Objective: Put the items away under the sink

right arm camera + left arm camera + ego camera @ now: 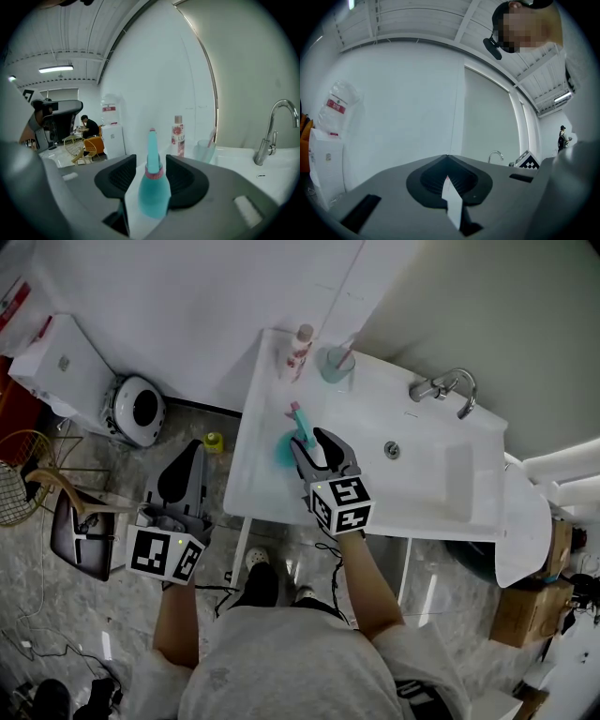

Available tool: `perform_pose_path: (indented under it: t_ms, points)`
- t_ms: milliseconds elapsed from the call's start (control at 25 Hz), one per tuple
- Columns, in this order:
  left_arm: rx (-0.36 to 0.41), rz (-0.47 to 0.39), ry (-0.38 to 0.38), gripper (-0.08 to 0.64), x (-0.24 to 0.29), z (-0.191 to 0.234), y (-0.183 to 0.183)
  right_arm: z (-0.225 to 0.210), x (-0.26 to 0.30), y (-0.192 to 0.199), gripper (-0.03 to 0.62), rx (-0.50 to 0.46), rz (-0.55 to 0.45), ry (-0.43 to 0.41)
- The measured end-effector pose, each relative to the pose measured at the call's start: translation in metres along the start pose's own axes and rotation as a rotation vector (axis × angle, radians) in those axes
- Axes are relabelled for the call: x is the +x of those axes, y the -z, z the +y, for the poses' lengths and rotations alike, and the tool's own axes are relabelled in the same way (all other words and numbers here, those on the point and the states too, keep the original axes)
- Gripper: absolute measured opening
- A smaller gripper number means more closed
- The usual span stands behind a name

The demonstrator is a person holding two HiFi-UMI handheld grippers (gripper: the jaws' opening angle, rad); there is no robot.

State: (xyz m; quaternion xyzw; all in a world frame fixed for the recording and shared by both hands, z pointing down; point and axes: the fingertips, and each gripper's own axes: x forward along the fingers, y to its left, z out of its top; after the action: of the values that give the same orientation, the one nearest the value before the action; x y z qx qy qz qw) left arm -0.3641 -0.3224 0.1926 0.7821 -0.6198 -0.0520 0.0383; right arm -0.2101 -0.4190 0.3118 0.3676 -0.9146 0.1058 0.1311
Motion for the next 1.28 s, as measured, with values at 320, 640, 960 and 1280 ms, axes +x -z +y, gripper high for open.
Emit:
perform_pose_path:
  t_ms: [320,640,960,1280]
  points:
    - [-0.007,0.023,-0.024,0.003,-0.004,0.016,0.009,-0.001,0.018,0.018,0.198,0.005,0.03,0.032]
    - [-0.014,0.029,-0.029,0.003,-0.008,0.022,0.013,-0.007,0.019,0.017,0.15,-0.017,0.014,0.083]
    - [-0.008,0.023,-0.003,0.003,-0.006,0.011,0.011,0.0,-0.006,-0.001,0.141,-0.014,-0.054,0.074]
    - [0.009,0.002,0.02,0.003,-0.006,-0.021,0.004,0.003,-0.05,-0.029,0.141,-0.014,-0.133,0.055]
